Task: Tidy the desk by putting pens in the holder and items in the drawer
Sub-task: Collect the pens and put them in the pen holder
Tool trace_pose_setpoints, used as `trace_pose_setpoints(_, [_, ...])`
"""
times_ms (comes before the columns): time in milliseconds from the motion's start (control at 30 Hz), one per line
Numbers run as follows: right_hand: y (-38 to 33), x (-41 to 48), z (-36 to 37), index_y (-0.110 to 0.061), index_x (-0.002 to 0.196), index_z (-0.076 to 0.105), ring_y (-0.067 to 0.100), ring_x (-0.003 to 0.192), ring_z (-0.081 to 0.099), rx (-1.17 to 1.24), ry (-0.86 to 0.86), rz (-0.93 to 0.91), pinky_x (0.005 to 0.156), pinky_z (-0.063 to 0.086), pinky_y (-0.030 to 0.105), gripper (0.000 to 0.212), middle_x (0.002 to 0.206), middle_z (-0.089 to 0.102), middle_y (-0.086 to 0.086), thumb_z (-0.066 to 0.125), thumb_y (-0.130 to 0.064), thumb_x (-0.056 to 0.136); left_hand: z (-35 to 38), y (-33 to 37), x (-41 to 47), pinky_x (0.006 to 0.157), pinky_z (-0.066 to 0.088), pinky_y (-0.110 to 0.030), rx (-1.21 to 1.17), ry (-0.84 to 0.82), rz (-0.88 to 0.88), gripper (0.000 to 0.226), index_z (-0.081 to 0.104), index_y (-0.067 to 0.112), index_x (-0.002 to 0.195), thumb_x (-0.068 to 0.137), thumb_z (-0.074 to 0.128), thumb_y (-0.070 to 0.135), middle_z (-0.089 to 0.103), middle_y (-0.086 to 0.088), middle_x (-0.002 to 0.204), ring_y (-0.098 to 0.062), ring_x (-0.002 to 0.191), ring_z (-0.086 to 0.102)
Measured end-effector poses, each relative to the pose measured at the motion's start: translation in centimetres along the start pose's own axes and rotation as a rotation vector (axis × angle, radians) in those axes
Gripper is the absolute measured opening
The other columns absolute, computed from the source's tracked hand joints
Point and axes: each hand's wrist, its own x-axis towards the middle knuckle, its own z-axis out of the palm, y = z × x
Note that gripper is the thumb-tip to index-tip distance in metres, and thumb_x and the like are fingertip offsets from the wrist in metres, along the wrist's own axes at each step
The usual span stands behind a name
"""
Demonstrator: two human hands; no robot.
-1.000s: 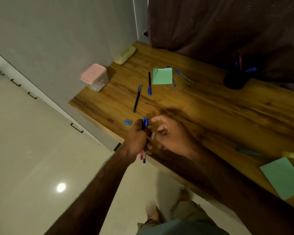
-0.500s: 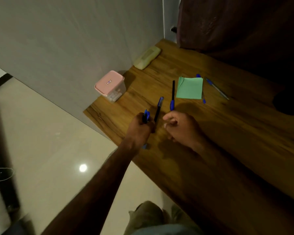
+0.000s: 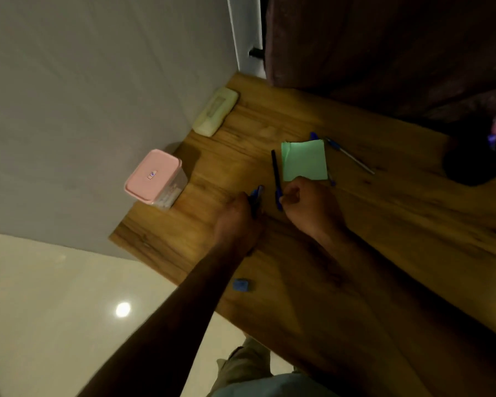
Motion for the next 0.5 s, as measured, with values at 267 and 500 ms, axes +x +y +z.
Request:
trace_pose_setpoints(267, [-0.9,1.1,1.9,-0.016,0.109,0.066,0.023,0.100,0.064,-0.195,0.064,0.077,0.075,0.051,0.032,0.035,0.108,0.068,0.004,0.070,-0.044,0.089,-3.4,-1.3,1.2,0.059,0.050,-0.036,-0.404,-0.145,-0.121,0.021,0.046,0.016,0.108,0.097,0.056,0.031,0.060,-0.004,0.088,-0.015,0.070,0.058])
trace_pose_setpoints(500, [-1.0,1.4,1.7,-0.016,0.111,0.067,0.022,0.101,0.065,-0.134,0.050,0.115,0.078,0.053,0.031,0.034,0.111,0.069,0.000,0.075,-0.035,0.085,-4.4,-0.4,1.6,0.056,0.050,-0.036,-0.581,-0.123,-0.082,0.027,0.050,0.026,0.111,0.087,0.061,0.020,0.060,-0.002,0.082,-0.018,0.066,0.059])
